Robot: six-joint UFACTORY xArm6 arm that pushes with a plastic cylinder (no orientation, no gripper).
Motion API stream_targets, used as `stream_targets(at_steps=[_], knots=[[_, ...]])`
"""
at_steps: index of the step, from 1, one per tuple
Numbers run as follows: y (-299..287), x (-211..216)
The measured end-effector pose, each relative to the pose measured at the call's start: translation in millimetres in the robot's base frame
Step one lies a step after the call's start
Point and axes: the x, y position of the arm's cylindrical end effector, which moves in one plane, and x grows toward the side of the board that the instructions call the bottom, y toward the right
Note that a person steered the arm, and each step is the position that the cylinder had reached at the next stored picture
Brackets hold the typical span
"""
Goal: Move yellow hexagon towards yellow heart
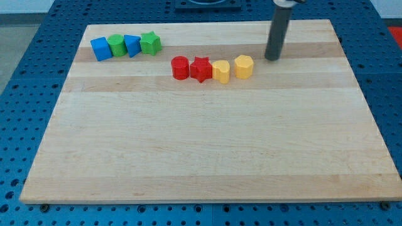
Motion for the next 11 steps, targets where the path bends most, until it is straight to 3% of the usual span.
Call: stream_targets(at_steps=[1,2,11], knots=[[-22,-12],[-48,5],[-39,34]])
